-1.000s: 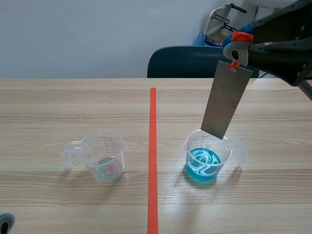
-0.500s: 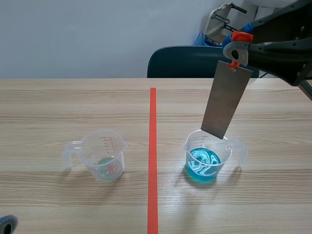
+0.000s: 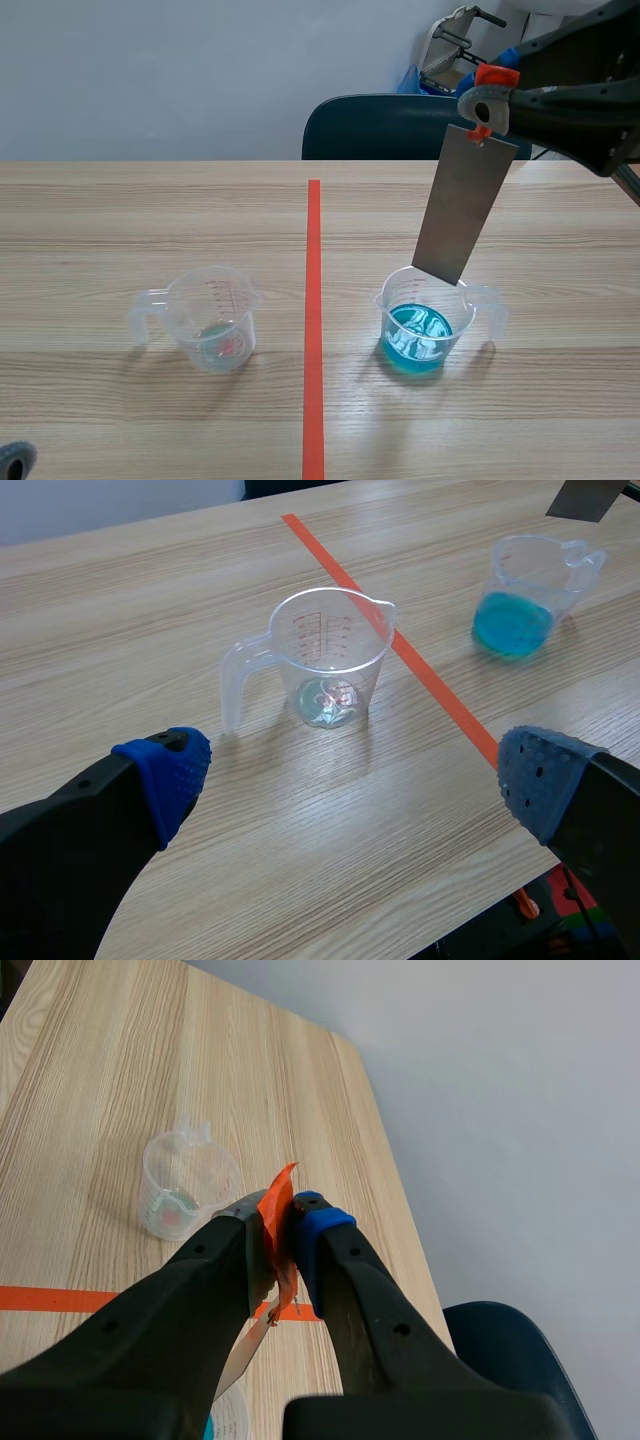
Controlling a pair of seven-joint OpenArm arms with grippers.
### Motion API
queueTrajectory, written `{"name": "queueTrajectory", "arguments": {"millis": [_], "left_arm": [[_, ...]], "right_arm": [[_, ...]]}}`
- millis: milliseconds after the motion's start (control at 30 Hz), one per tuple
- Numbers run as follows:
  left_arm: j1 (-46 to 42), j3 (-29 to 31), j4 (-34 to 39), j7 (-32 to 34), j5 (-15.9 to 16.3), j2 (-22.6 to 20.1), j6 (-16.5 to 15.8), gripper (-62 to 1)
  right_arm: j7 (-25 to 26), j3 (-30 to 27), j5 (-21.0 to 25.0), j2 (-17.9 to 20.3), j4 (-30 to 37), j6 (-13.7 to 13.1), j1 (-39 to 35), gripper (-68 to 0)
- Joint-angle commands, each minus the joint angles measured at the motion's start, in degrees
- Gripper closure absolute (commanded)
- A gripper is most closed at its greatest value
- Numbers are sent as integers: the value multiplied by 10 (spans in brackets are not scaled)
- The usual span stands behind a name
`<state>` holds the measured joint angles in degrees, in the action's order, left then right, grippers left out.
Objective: Do the redox reaction experiment
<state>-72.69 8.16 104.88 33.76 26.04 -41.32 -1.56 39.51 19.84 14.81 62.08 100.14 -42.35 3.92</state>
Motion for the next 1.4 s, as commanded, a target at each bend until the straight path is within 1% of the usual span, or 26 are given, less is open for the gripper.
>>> {"name": "queueTrajectory", "arguments": {"millis": [0,133,1367], "left_arm": [[2,-4,7,7,3,-2,-3,-613],[4,-4,7,-6,3,-2,-2,-613],[5,-4,7,-6,3,-2,-2,-613]], "right_arm": [[7,-9,8,6,5,-4,8,-6],[7,-9,8,6,5,-4,8,-6],[7,-9,8,6,5,-4,8,-6]]}}
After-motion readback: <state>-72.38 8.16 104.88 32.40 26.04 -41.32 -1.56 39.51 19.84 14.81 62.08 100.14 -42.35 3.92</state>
